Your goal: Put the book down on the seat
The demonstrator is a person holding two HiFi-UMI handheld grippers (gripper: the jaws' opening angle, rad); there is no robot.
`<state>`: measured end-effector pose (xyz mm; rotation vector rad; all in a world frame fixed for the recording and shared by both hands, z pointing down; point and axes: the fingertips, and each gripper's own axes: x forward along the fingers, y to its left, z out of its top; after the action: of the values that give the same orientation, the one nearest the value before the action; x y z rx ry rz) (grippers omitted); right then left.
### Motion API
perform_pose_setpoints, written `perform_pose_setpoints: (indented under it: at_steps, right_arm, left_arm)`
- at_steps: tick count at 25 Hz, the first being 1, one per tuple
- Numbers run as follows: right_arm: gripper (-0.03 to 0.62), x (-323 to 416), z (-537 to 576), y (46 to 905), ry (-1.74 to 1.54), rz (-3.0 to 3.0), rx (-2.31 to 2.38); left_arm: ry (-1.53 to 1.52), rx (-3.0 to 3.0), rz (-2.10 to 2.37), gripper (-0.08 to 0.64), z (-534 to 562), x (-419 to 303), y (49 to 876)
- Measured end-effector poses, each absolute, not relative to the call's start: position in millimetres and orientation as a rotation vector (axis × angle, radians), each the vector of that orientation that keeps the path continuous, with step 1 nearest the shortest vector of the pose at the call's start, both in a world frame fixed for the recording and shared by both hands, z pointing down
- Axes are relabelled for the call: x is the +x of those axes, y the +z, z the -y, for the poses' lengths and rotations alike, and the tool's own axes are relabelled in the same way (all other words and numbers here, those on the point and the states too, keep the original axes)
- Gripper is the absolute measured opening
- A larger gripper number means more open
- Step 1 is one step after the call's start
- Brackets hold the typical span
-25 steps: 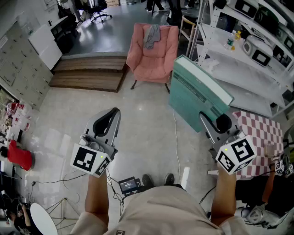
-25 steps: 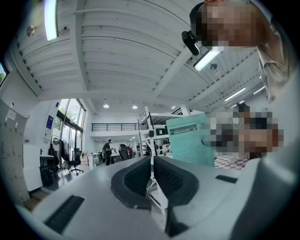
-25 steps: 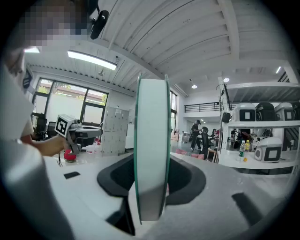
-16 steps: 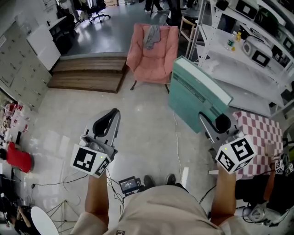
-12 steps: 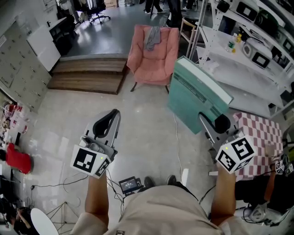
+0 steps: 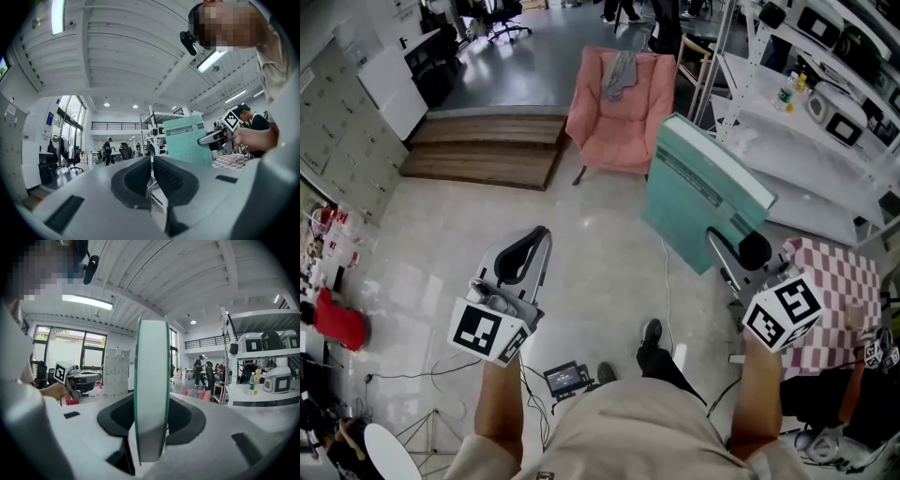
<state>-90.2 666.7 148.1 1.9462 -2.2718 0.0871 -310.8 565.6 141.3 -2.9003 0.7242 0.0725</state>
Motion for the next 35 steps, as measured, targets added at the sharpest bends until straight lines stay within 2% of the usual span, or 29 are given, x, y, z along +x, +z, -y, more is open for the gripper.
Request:
perform_pose_setpoints:
  at_steps: [8, 22, 35]
  right_arm:
    - [0.155, -51.4, -600.8, 163.8, 0.124, 2.35, 1.883]
    - [0.155, 56.7, -482.4, 178.6, 0.18, 2.439, 1.763]
    - [0.155, 139.7, -424.8, 177.5, 0.185, 2.51, 1.733]
  left_arm:
    - [0.011, -2.888, -0.816, 0.021, -516.4, -281.0, 153.6]
    - [-0.048, -2.874, -0.947, 0.021, -424.6, -178.4, 165.6]
    - [-0.114, -2.842, -0.965, 0.021, -379.0, -91.3, 167.6]
